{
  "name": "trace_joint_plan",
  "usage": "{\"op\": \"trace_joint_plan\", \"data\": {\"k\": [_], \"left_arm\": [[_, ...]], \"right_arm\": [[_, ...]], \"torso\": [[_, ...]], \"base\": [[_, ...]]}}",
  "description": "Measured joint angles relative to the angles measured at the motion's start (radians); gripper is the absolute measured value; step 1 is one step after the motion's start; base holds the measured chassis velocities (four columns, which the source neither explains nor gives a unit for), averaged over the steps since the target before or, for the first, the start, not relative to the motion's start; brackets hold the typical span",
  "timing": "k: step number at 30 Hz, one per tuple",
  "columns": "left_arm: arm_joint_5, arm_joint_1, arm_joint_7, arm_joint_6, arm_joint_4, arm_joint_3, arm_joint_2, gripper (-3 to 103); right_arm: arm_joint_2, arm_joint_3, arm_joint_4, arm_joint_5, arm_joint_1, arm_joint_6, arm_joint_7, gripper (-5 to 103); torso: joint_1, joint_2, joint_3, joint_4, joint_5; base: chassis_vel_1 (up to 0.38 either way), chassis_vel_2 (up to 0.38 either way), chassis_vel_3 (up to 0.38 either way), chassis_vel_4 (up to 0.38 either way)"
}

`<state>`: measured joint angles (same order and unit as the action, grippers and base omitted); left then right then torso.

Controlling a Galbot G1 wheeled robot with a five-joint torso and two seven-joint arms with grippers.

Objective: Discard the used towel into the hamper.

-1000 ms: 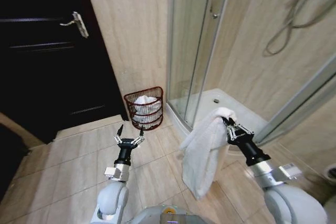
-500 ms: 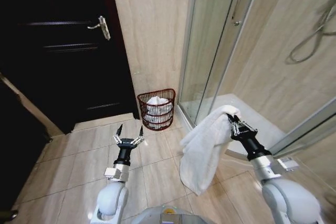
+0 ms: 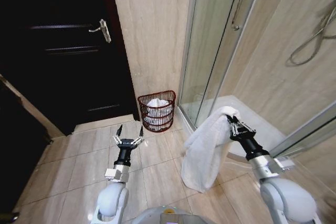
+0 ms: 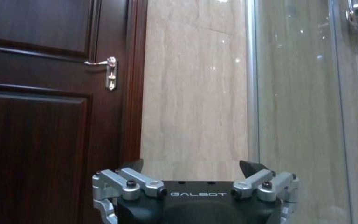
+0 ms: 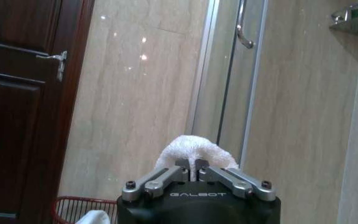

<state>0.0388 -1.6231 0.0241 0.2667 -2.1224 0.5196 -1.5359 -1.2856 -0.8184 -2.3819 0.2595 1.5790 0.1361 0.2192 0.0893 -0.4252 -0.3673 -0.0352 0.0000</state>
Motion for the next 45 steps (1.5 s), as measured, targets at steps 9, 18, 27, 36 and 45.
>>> {"op": "trace_joint_plan", "data": {"k": [9,18,27,36,45], "left_arm": [[0.000,0.000,0.001,0.001,0.002,-0.002,-0.001,100],[0.000,0.002,0.002,0.001,0.005,-0.002,-0.001,100],[0.001,0.003,0.003,0.004,0.009,-0.002,-0.001,100],[0.002,0.005,0.003,0.004,0.009,0.000,0.000,100],[0.002,0.004,0.003,0.006,0.011,-0.002,-0.003,100]], "right_arm": [[0.000,0.010,0.011,-0.009,-0.012,0.000,-0.002,4],[-0.001,0.018,0.014,-0.012,-0.022,0.002,-0.006,4],[-0.004,0.029,0.016,-0.018,-0.028,0.005,-0.006,4],[-0.005,0.044,0.017,-0.025,-0.038,0.013,-0.006,4],[-0.004,0.043,0.016,-0.025,-0.039,0.018,-0.018,4]], "torso": [[0.014,-0.040,-0.025,0.0000,0.0001],[0.028,-0.076,-0.048,0.0000,-0.0002],[0.042,-0.111,-0.068,0.0000,0.0000],[0.058,-0.150,-0.091,0.0000,0.0000],[0.077,-0.193,-0.116,-0.0001,0.0000]], "base": [[0.010,0.098,-0.013,-0.102],[0.021,0.143,-0.032,-0.137],[0.021,0.130,-0.010,-0.133],[0.009,0.166,-0.004,-0.164],[-0.006,0.166,-0.002,-0.160]]}}
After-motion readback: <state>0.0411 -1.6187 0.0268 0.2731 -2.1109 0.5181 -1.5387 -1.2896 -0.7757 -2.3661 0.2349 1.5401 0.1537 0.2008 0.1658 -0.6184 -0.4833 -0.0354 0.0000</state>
